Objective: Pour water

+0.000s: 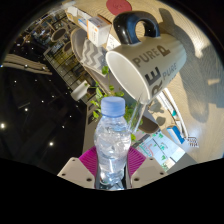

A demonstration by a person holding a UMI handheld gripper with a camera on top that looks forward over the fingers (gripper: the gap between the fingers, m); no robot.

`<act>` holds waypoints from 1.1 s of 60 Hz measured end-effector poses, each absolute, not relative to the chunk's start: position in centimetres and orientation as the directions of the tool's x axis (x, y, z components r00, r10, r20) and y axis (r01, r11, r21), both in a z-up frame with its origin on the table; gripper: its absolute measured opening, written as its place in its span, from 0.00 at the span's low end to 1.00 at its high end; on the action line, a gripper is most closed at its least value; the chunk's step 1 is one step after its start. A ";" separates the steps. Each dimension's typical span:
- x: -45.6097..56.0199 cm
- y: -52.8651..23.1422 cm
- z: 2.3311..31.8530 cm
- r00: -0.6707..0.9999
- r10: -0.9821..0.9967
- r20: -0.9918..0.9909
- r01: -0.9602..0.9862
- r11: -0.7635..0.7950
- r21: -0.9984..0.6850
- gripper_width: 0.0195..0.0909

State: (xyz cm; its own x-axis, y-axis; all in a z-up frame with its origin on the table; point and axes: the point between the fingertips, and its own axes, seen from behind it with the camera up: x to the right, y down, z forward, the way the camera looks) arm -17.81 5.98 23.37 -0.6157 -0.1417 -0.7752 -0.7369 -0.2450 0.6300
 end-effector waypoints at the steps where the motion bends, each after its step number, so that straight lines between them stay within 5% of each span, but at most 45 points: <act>1: -17.9 5.9 23.5 -0.604 -0.144 -0.784 -0.744 -0.250 0.619 0.22; 9: -17.8 5.1 25.3 -0.397 -0.127 -0.909 -0.857 -0.304 0.417 0.22; 19: -15.1 4.6 30.6 0.098 -0.015 -0.995 -0.939 -0.332 -0.088 0.22; 29: -7.9 4.3 36.3 0.590 0.076 -0.804 -0.774 -0.231 -0.590 0.22; 36: -2.2 4.4 36.9 0.822 0.075 -0.565 -0.545 -0.186 -0.818 0.23; 41: 2.0 3.7 35.0 0.928 0.049 -0.371 -0.357 -0.178 -0.917 0.22; 52: 8.6 5.7 25.5 0.998 0.015 -0.056 -0.050 -0.260 -0.964 0.22; 66: 10.3 5.8 13.1 0.998 0.063 -0.021 0.005 -0.381 -0.924 0.22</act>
State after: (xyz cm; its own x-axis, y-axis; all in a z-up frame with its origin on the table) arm 10.31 5.78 13.09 0.9978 0.0629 -0.0210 0.0046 -0.3813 -0.9244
